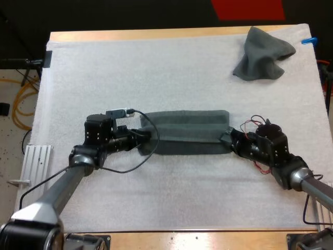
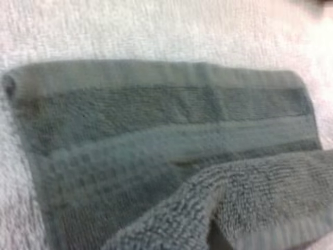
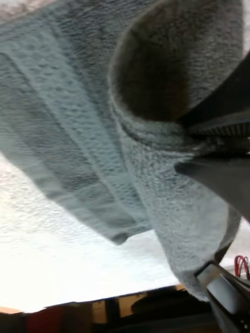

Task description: Pick towel from pile fold and stack

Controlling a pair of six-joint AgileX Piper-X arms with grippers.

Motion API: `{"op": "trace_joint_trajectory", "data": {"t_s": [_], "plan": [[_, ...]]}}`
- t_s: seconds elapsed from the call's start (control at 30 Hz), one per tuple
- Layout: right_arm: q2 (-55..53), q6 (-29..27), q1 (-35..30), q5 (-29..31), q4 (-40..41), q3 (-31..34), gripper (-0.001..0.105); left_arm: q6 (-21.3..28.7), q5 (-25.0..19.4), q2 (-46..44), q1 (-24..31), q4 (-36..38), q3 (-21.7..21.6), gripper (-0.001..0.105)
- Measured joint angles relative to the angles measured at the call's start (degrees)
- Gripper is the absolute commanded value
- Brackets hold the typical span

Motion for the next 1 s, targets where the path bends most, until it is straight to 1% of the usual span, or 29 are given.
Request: {"op": "trace_joint_trajectory", "data": {"t_s": [0.27, 0.3, 0.33, 0.37, 0.4, 0.43, 0.47, 0.5, 0.53, 0.57, 0.6, 0.67, 0.7, 0.77, 0.83, 1.0], "plan": [[2.8, 0.0, 0.0, 3.5, -1.6, 0.0, 0.000, 0.0, 0.9, 5.0, 0.1, -1.0, -2.8, 0.000], [3.1, 0.0, 0.0, 3.9, -1.6, 0.0, 0.001, 0.3, 1.0, 5.2, 0.1, -1.2, -2.8, 0.000], [3.3, -0.3, 0.0, 4.0, -1.6, 0.0, 0.005, 0.7, 1.3, 5.4, 0.1, -1.7, -2.8, 0.000], [3.5, -1.6, 0.0, 3.8, -1.6, 0.0, 0.013, 1.8, 2.0, 5.5, 0.1, -2.3, -2.8, 0.001], [3.6, -2.9, 0.0, 3.6, -1.6, 0.0, 0.017, 3.0, 2.6, 5.4, 0.1, -2.7, -2.8, 0.003], [3.7, -4.0, 0.0, 3.6, -1.6, 0.0, 0.030, 3.9, 3.1, 5.4, 0.1, -3.1, -3.0, 0.006], [3.6, -4.6, 0.0, 3.7, -1.6, 0.0, 0.046, 4.6, 3.3, 5.4, 0.1, -3.5, -3.1, 0.010], [3.6, -4.8, 0.0, 4.0, -1.6, 0.0, 0.055, 5.3, 3.3, 5.4, 0.1, -3.6, -3.1, 0.013], [3.6, -4.9, 0.0, 4.5, -1.9, 0.0, 0.069, 6.0, 3.4, 5.4, 0.1, -3.9, -3.1, 0.018], [3.6, -5.0, 0.0, 4.7, -2.5, 0.0, 0.078, 7.0, 3.5, 5.4, 0.1, -4.0, -3.1, 0.023], [3.6, -5.8, 0.0, 4.8, -3.4, 0.0, 0.082, 7.7, 3.5, 5.4, 0.1, -4.0, -3.1, 0.025], [3.6, -8.2, 0.0, 4.8, -6.4, 0.0, 0.081, 8.4, 2.9, 5.4, 0.1, -4.0, -3.1, 0.027], [3.6, -9.2, 0.0, 4.9, -8.0, 0.0, 0.080, 8.8, 1.8, 5.4, 0.1, -4.0, -3.1, 0.027], [3.6, -11.8, 0.0, 5.3, -11.3, 0.0, 0.075, 9.1, -0.6, 5.4, 0.1, -4.0, -3.2, 0.027], [3.6, -13.9, 0.0, 5.4, -14.9, -0.1, 0.073, 9.1, -2.2, 5.4, 0.1, -4.0, -3.6, 0.027], [3.6, -18.4, 0.0, 6.6, -16.8, -3.0, 0.073, 9.1, -3.9, 5.4, 0.1, -4.3, -7.3, 0.027]]}}
